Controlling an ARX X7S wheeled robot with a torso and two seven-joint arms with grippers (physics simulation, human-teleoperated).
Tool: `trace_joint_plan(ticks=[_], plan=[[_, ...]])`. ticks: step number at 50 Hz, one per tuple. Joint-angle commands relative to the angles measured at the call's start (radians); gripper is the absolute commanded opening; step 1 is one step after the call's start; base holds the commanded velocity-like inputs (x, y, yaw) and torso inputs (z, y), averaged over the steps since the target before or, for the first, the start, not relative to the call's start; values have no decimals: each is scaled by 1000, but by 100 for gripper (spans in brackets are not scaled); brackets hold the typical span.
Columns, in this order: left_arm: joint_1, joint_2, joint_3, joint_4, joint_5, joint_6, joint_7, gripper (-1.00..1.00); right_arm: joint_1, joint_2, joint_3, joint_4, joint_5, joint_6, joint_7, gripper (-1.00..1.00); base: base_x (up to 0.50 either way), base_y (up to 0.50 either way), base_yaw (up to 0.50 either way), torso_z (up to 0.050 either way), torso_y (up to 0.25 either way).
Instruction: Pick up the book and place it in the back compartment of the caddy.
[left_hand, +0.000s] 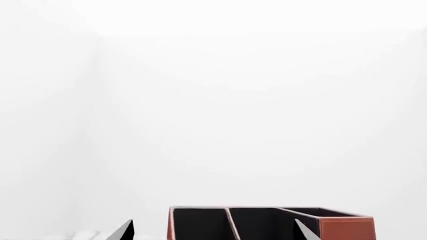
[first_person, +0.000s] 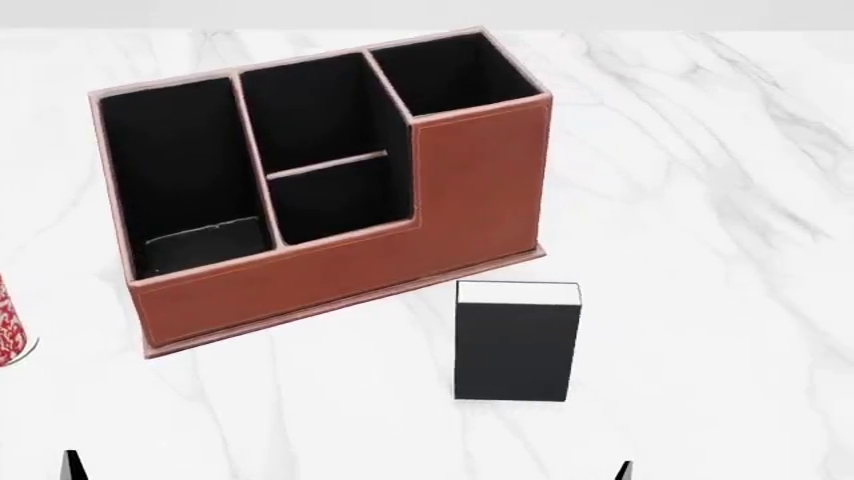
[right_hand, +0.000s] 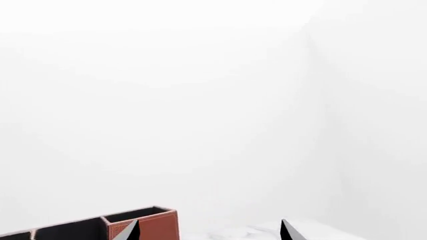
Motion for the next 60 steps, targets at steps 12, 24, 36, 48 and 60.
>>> trace_joint_plan(ticks=[12,24,36,48,60], plan=[[-1,-11,11,2,-4,-2,-14,100,1,9,-10,5,-2,-11,15,100,0,-201,0,0,0],[0,-18,17,5,-8,-4,-20,100,-8,4,-3,10,-25,-57,36,100,0,-4,0,0,0],[-2,-23,23,4,-9,-2,-26,100,-12,10,-8,17,-25,-92,41,100,49,0,0,0,0],[-5,-29,29,1,-12,-1,-31,100,-9,14,-14,20,-27,-89,47,100,76,0,0,0,0],[-4,-33,34,4,-11,-2,-38,100,-10,19,-19,19,-29,-91,54,100,76,0,0,0,0]])
